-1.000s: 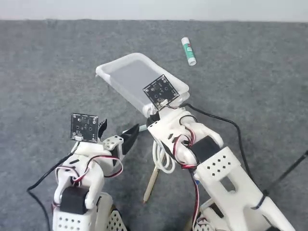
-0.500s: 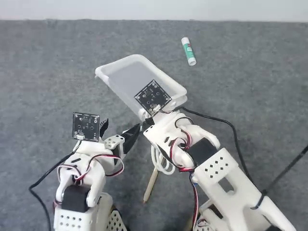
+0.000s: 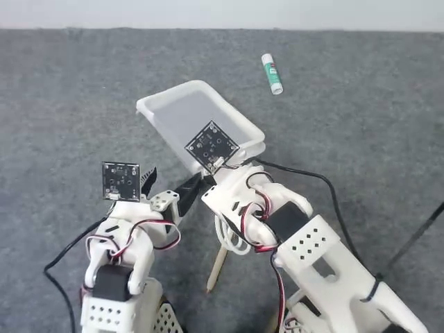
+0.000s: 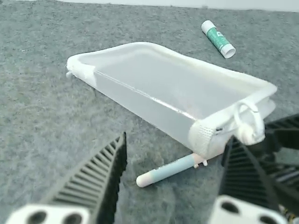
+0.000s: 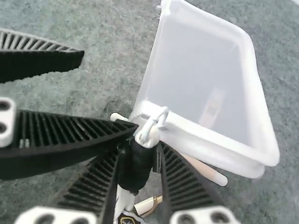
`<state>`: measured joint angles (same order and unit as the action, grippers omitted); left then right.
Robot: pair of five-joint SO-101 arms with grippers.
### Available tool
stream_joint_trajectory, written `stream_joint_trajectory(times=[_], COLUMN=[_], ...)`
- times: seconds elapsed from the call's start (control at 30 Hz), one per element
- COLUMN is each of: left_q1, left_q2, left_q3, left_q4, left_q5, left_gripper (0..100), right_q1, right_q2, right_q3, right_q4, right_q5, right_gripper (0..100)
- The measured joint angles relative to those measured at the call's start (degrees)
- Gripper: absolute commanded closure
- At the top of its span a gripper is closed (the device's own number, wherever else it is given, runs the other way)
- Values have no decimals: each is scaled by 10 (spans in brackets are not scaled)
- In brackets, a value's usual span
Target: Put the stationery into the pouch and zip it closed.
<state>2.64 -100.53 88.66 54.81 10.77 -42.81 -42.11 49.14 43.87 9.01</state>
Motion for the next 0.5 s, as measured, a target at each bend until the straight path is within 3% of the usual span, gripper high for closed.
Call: stream_joint_trajectory(times=[0.5], left_q1=[2], left_q2=[1], left_q3=[31], left_q4=[-27], left_q5=[-25], left_gripper=[689], right_q1=[-36], right_q2=[-74], right_q3=[0], right_q4=[21], right_q5=[0], right_gripper=[993])
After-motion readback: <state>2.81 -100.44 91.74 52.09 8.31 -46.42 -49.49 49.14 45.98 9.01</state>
